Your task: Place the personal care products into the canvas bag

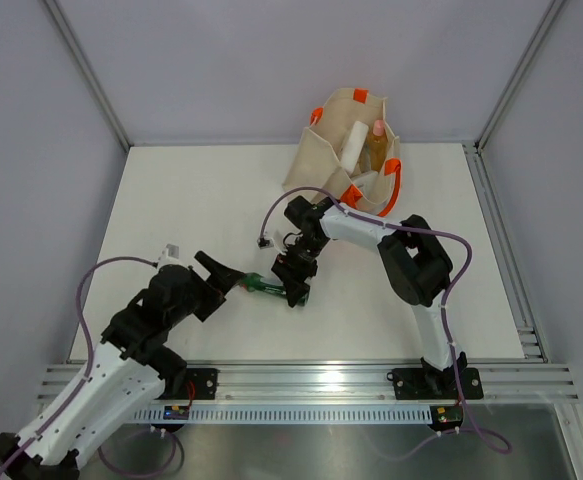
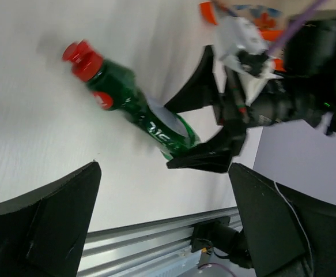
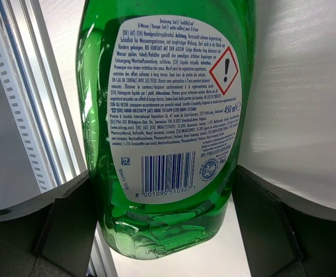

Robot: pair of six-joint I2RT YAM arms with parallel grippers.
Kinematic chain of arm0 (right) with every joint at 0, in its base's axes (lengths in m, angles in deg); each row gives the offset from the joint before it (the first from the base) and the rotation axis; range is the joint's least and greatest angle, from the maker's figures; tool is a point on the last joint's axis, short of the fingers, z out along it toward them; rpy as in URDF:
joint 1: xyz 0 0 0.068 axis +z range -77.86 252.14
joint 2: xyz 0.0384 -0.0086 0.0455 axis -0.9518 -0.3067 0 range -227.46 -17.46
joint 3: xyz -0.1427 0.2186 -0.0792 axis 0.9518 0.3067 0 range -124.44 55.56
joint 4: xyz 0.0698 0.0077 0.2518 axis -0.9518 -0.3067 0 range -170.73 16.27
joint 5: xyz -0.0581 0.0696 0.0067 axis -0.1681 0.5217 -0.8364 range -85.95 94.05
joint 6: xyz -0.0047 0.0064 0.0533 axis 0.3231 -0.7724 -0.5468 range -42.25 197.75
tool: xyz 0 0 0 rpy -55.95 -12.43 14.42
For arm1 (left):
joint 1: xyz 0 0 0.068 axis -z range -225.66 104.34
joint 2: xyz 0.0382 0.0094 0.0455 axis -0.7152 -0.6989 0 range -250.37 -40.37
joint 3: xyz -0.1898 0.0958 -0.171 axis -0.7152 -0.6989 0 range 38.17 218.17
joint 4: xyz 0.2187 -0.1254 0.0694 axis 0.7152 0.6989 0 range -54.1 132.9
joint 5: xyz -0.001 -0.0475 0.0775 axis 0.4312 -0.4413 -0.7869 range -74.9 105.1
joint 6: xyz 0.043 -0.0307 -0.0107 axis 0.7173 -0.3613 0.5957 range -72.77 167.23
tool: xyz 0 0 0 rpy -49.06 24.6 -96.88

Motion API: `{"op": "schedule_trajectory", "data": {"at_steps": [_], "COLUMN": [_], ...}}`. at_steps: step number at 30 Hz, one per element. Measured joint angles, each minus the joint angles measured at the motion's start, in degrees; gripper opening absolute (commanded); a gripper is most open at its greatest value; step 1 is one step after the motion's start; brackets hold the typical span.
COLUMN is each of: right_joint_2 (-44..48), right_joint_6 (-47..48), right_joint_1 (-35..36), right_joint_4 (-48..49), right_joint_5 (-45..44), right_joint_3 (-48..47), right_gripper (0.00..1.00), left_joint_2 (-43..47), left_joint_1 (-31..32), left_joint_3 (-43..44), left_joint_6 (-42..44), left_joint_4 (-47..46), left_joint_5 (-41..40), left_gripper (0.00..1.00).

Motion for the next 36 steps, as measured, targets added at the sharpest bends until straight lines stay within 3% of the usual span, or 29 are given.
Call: {"op": "schedule_trajectory", "data": {"at_steps": [11,21,25,32,33,35,36], "right_joint_2": [0.0,0.42,0.46,0.59,0.66,0.81,0.83], "right_joint_6": [-3.76,-6.38,-6.97,-7.58,-7.61,-7.91,-8.52], "right_joint_1": [0.0,0.0,0.0,0.02,0.02,0.02,0.04], "right_joint_4": [1.31,3.13,3.69,4.35,4.5,4.68,4.79], "right_joint_5": [0.0,-0.33,-0.39,-0.42,-0.44,-0.55,-0.83], "right_joint_3": [0.72,1.44,1.55,1.81,1.9,2.05,2.1], "right_gripper": [0.2,0.2,0.2,0.21,0.21,0.22,0.23], "left_joint_2": [-19.32,-37.46,-43.3,-53.55,-54.84,-56.22,-56.61], "left_joint_1": [0.0,0.0,0.0,0.0,0.0,-0.09,-0.15], "left_joint_3": [-1.75,2.01,4.96,7.5,7.5,7.67,7.72], "left_joint_6": [-23.63,-27.58,-27.56,-26.49,-26.4,-26.27,-26.1], "left_joint_4": [0.13,-7.58,-9.6,-13.46,-14.45,-17.18,-18.4], "left_joint_5": [4.35,5.55,5.53,5.53,5.55,5.6,5.6], "left_gripper": [0.95,0.94,0.89,0.66,0.53,0.41,0.25]}}
